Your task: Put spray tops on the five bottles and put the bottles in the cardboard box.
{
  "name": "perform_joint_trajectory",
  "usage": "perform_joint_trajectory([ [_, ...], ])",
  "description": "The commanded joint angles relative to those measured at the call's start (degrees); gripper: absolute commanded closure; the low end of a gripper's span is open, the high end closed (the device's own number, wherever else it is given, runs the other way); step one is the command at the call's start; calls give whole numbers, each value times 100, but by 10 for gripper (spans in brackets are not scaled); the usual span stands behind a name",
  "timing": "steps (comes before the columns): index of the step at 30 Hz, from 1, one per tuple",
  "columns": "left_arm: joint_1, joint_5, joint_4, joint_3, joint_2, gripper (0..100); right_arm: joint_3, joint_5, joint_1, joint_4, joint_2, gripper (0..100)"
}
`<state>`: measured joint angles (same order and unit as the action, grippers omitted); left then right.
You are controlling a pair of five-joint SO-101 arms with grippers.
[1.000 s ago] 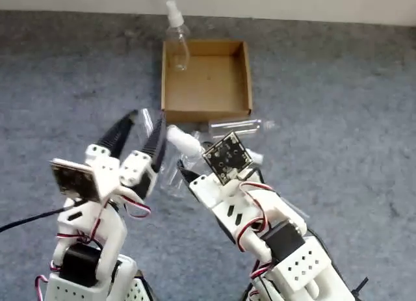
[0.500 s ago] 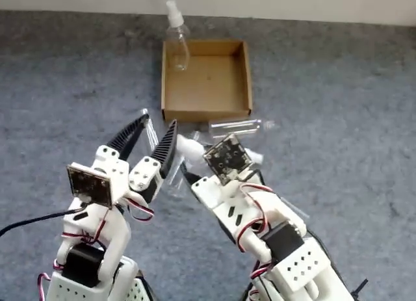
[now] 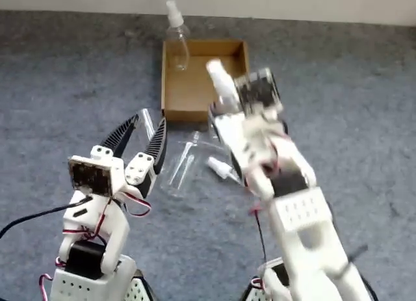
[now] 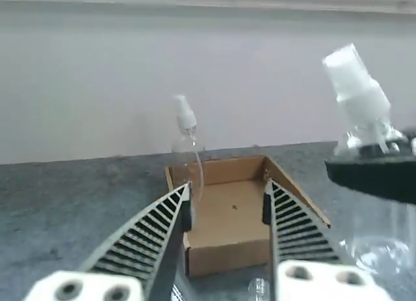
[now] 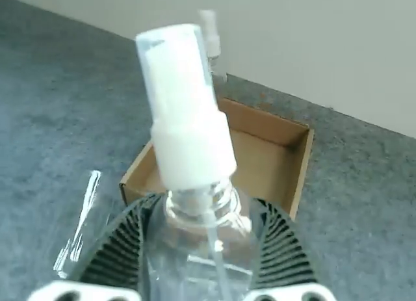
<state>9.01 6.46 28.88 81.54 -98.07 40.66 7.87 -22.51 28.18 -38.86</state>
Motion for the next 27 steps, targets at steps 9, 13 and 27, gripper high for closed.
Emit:
perform_joint_trajectory([
  [9, -57, -35, -290, 163, 13, 832, -5516, -26, 242, -145, 4945, 995],
  [13, -57, -53, -563, 347, 13, 832, -6686, -53, 259, -171, 5807, 995],
  [27, -57, -62, -615, 374, 13, 832, -7714, -976, 655, -2273, 7688, 995],
])
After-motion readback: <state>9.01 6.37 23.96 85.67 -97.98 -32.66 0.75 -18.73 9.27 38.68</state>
